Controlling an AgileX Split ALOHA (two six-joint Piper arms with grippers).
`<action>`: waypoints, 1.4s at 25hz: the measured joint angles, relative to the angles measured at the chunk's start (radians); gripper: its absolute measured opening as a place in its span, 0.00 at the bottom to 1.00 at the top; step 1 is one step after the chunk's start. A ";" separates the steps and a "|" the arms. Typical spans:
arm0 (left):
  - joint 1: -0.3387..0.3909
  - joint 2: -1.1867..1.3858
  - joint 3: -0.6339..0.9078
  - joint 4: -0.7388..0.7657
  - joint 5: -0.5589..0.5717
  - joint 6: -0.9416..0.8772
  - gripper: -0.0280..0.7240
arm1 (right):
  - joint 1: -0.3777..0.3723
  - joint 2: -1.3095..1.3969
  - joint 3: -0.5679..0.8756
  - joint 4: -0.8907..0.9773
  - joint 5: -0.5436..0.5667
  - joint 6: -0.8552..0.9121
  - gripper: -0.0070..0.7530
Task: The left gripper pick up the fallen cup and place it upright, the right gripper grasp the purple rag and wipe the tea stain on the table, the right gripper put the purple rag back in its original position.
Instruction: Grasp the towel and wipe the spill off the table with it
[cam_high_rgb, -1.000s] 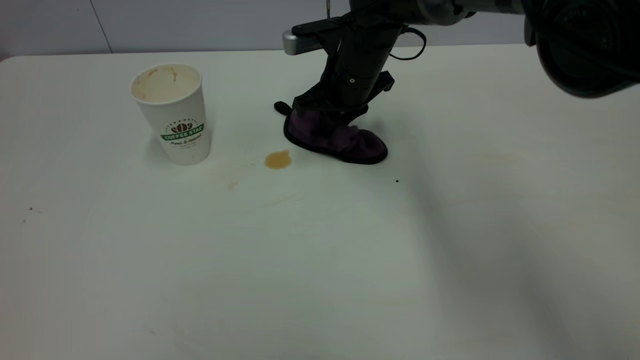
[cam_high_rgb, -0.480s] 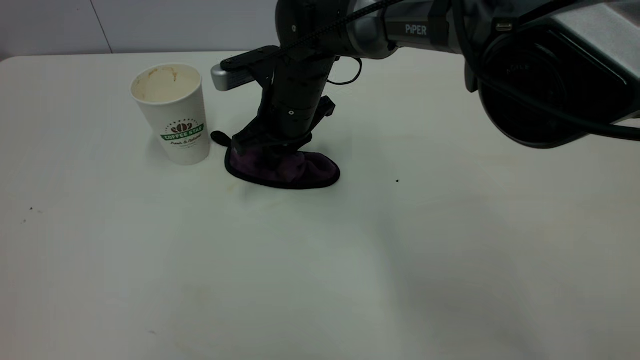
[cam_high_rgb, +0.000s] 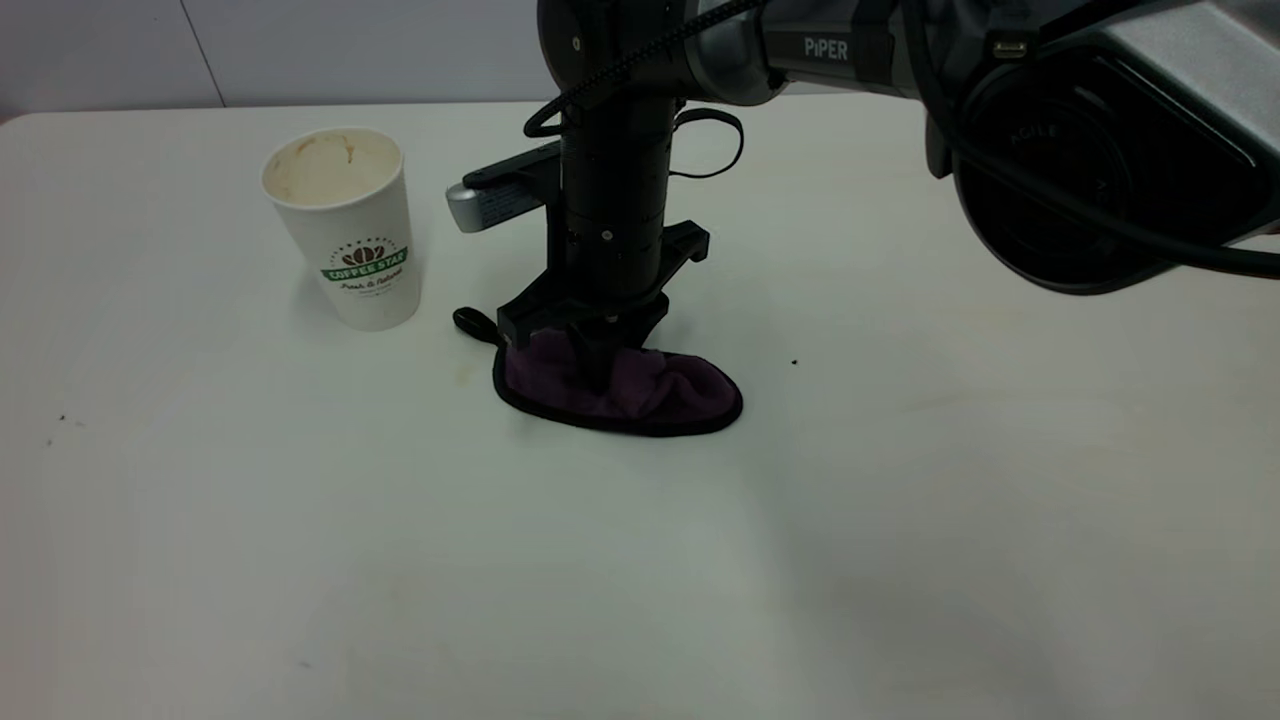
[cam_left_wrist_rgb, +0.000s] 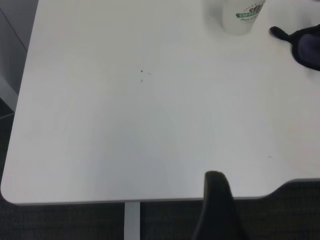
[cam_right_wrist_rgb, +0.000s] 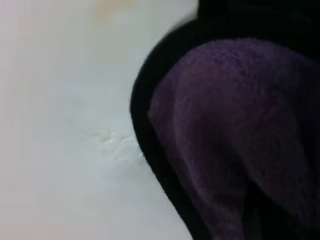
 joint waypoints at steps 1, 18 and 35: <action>0.000 0.000 0.000 0.000 0.000 0.000 0.75 | 0.003 0.000 -0.001 0.011 0.009 -0.009 0.14; 0.000 0.000 0.000 0.000 0.000 0.000 0.75 | 0.048 0.005 -0.004 -0.101 -0.183 0.095 0.14; 0.000 0.000 0.000 0.000 0.000 0.001 0.75 | -0.385 0.002 -0.014 -0.226 0.000 0.218 0.14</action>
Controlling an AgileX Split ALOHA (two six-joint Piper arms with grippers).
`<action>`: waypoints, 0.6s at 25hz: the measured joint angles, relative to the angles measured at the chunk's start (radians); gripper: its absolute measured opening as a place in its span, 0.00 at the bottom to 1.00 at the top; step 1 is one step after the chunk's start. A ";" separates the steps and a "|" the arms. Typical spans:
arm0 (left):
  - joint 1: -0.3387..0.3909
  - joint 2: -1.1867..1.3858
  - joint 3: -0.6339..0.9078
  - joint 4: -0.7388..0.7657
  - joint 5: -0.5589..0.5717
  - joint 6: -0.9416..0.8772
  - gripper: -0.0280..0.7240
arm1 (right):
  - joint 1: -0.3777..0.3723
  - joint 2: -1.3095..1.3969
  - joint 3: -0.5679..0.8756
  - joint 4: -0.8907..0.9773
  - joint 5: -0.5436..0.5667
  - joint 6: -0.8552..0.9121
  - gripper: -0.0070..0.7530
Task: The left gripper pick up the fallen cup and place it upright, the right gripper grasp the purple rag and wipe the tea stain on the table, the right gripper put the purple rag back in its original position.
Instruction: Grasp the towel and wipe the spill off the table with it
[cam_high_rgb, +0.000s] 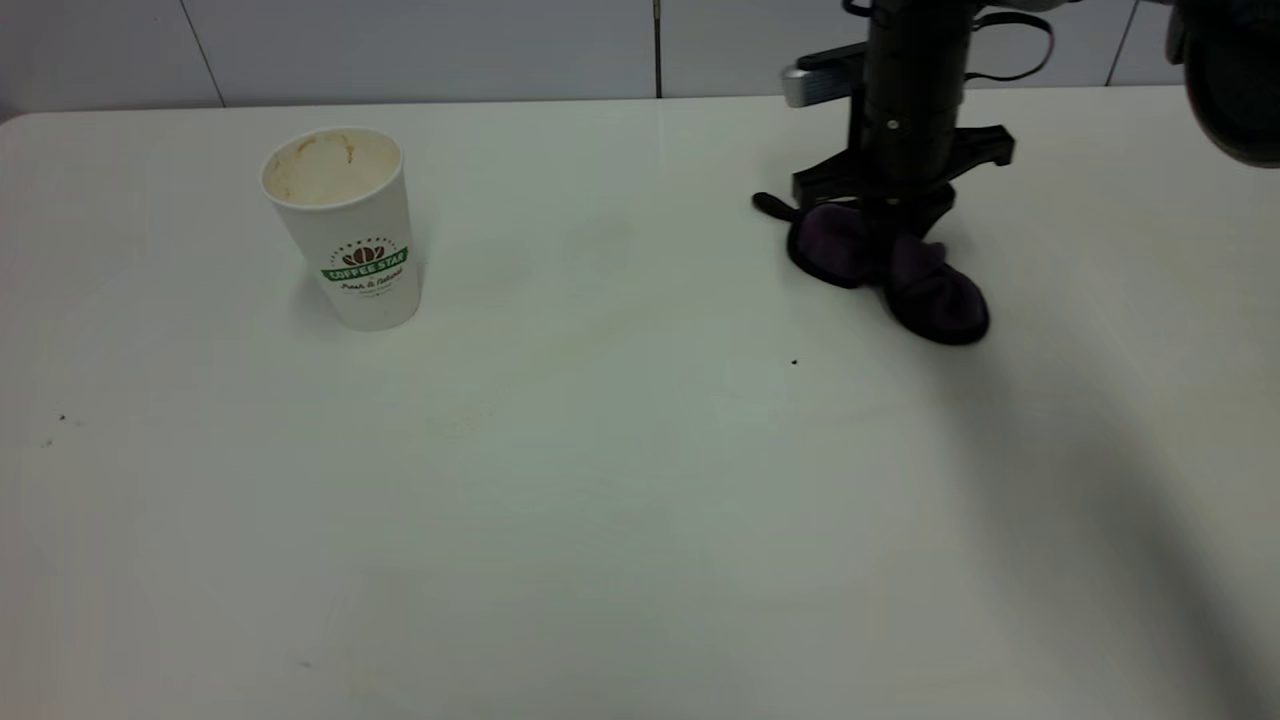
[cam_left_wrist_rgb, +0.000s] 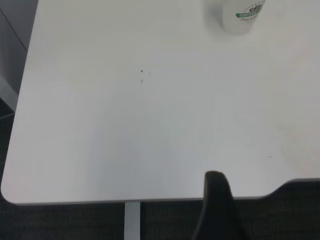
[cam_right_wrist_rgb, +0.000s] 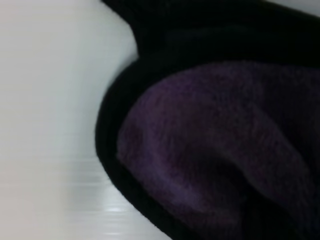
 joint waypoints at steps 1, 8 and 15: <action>0.000 0.000 0.000 0.000 0.000 0.000 0.75 | -0.021 0.000 0.000 0.000 0.009 -0.002 0.14; 0.000 0.000 0.000 0.000 0.000 0.000 0.75 | -0.107 -0.005 0.000 0.014 0.051 -0.040 0.21; 0.000 0.000 0.000 0.000 0.000 0.000 0.75 | -0.107 -0.072 0.003 0.027 0.072 -0.166 0.88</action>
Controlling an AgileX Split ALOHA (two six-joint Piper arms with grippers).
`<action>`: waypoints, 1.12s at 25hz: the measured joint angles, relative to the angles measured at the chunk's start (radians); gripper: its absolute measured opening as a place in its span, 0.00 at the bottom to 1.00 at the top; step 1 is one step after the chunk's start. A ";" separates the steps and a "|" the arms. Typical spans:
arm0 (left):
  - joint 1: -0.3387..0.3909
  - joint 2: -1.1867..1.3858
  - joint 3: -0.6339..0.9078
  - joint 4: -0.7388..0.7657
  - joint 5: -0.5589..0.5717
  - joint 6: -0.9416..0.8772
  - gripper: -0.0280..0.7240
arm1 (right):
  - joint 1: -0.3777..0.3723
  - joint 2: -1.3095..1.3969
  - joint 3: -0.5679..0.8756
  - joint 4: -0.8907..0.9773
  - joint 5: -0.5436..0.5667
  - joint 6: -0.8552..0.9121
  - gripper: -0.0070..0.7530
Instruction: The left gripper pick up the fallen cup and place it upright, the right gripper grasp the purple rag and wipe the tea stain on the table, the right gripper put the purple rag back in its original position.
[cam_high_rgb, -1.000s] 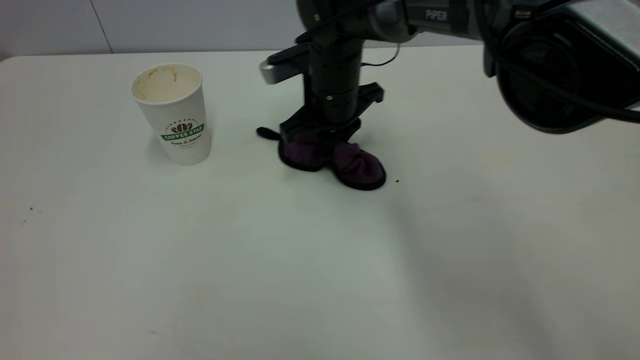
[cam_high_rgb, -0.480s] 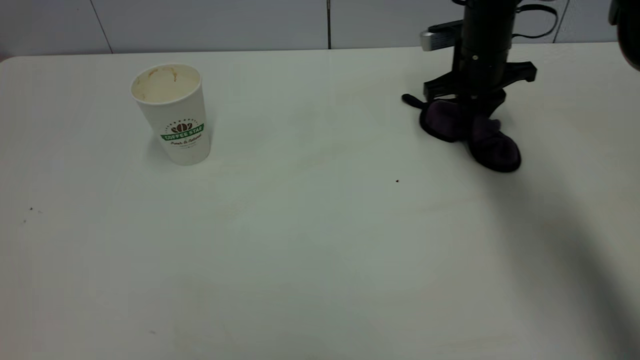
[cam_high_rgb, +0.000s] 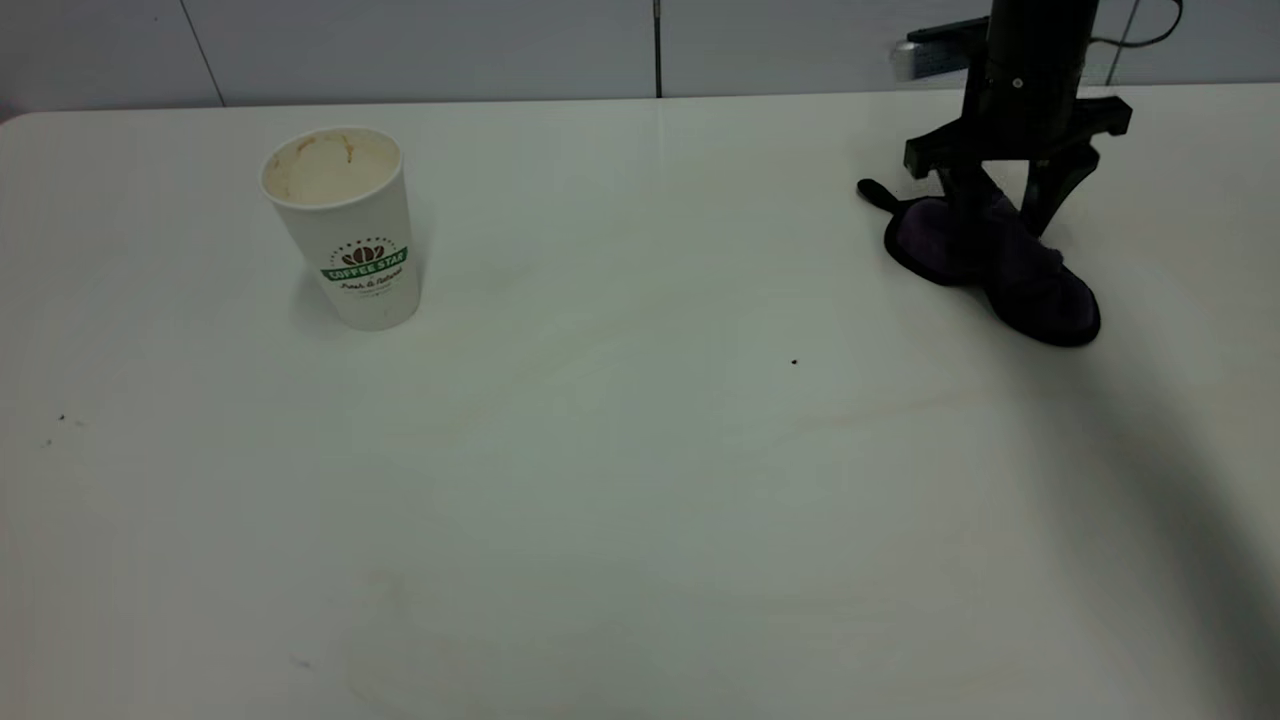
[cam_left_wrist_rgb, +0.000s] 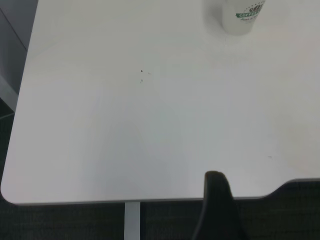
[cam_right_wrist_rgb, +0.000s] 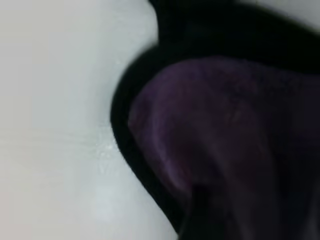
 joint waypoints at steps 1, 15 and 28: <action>0.000 0.000 0.000 0.000 0.000 0.000 0.75 | 0.001 -0.022 0.000 0.000 0.000 -0.012 0.92; 0.000 0.000 0.000 0.000 0.000 0.000 0.75 | 0.064 -0.610 0.343 0.096 0.010 -0.083 0.97; 0.000 0.000 0.000 0.000 0.000 -0.001 0.75 | 0.070 -1.418 1.096 0.059 0.020 -0.105 0.97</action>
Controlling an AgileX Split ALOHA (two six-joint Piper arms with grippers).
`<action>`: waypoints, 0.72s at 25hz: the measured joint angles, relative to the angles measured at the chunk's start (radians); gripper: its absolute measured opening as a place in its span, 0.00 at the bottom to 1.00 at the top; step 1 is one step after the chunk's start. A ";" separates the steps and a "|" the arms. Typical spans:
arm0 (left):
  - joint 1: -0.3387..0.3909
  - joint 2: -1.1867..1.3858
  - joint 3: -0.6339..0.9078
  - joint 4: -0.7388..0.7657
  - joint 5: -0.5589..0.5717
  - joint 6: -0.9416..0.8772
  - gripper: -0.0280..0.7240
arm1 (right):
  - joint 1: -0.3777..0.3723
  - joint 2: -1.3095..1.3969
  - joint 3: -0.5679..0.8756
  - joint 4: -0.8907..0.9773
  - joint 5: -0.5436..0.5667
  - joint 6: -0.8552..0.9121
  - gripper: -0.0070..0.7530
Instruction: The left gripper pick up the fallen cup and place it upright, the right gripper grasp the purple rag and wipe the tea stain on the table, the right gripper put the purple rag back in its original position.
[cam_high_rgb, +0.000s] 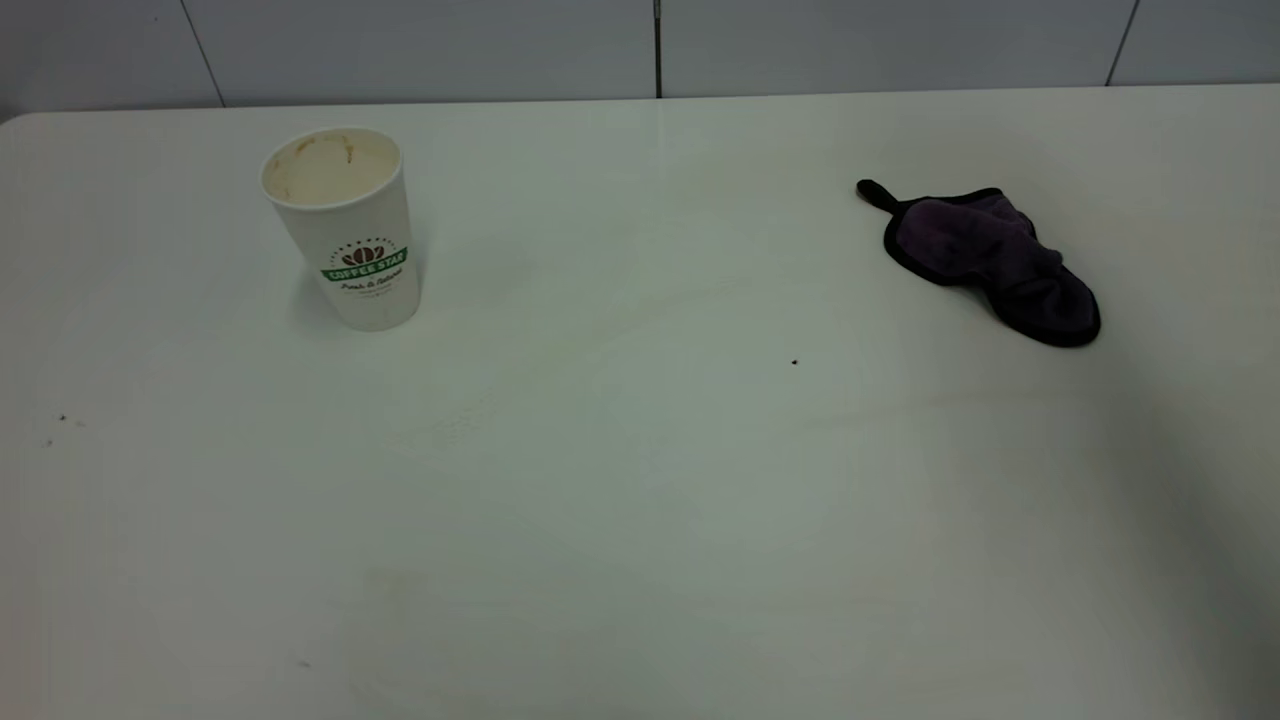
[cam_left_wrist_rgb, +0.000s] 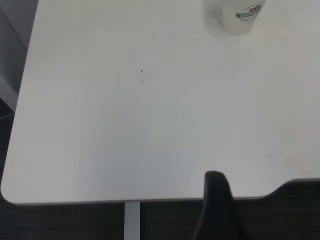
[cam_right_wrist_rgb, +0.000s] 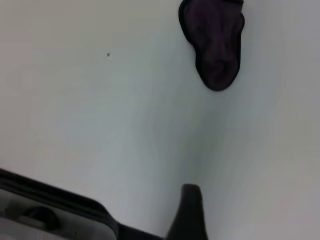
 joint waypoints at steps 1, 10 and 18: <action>0.000 0.000 0.000 0.000 0.000 0.000 0.75 | 0.000 -0.064 0.065 0.000 0.000 0.002 0.97; 0.000 0.000 0.000 0.000 0.000 0.000 0.75 | 0.000 -0.485 0.543 -0.009 0.002 0.130 0.96; 0.000 0.000 0.000 0.000 0.000 0.000 0.75 | 0.000 -0.790 0.830 -0.005 -0.074 0.159 0.94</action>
